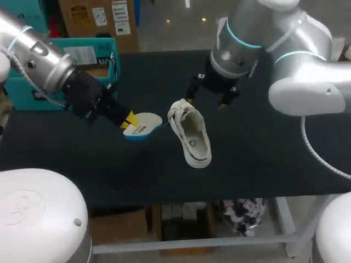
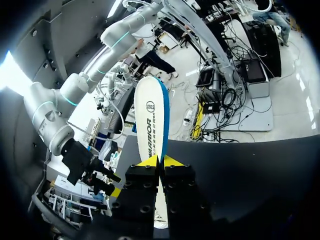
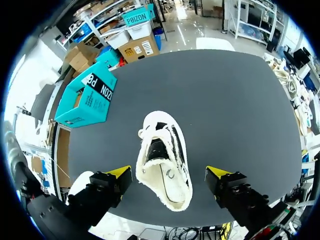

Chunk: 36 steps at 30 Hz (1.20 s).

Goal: Open the shoe tongue, take the insole out of the shoe, put the insole back into the shoe, and pack the shoe into the shoebox

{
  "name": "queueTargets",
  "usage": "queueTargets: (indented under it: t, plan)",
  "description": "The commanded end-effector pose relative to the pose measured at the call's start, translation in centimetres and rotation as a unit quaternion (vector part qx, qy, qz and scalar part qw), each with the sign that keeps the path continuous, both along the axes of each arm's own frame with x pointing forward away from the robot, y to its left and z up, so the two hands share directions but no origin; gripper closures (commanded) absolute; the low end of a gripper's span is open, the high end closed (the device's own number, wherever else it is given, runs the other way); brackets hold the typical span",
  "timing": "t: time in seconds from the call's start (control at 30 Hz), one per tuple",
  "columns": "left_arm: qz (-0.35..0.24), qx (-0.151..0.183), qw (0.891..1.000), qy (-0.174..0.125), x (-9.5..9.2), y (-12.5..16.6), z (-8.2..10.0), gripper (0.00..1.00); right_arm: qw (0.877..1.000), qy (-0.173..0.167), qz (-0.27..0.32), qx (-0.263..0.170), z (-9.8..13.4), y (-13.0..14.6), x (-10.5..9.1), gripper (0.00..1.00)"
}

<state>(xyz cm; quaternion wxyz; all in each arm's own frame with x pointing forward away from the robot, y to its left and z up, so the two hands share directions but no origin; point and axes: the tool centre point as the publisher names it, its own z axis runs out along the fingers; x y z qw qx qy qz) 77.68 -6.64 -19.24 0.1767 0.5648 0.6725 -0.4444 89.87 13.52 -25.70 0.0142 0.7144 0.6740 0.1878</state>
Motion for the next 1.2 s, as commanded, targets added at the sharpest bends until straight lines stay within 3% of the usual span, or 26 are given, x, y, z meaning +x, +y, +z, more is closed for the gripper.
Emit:
queueTargets:
  t: [0.03,0.07,0.67,0.73,0.93,1.03,1.07,1.2]
  plan:
    - [0.041,-0.013,0.998,-0.046,-0.7,-1.2,-0.6,1.00,0.958,0.094,-0.065,0.264,0.9,-0.6,-0.1,0.00]
    - [0.052,0.005,0.998,-0.026,-0.2,-1.9,-0.4,1.00,0.958,0.094,-0.065,0.264,0.9,-0.6,-0.1,0.00]
    - [0.052,0.005,0.998,-0.026,-0.2,-1.9,-0.4,1.00,0.958,0.094,-0.065,0.264,0.9,-0.6,-0.1,0.00]
    - [0.052,0.005,0.998,-0.026,-0.2,-1.9,-0.4,1.00,0.948,0.106,-0.097,0.285,1.1,-0.5,0.0,0.00]
    - [0.041,-0.040,0.995,-0.075,-0.9,-3.1,-0.4,1.00,0.917,0.153,-0.149,0.337,1.5,-0.3,-1.4,0.00]
    - [0.029,-0.063,0.994,-0.087,-1.2,-3.8,-0.6,1.00,0.900,0.174,-0.171,0.361,1.2,-0.3,-2.4,0.00]
    - [0.026,-0.071,0.993,-0.092,-1.3,-4.1,-0.6,1.00,0.887,0.184,-0.183,0.382,1.0,-0.3,-2.8,0.00]
    - [0.003,-0.094,0.991,-0.093,-1.6,-5.4,-1.1,1.00,0.871,0.206,-0.200,0.399,0.1,-0.1,-3.8,0.00]
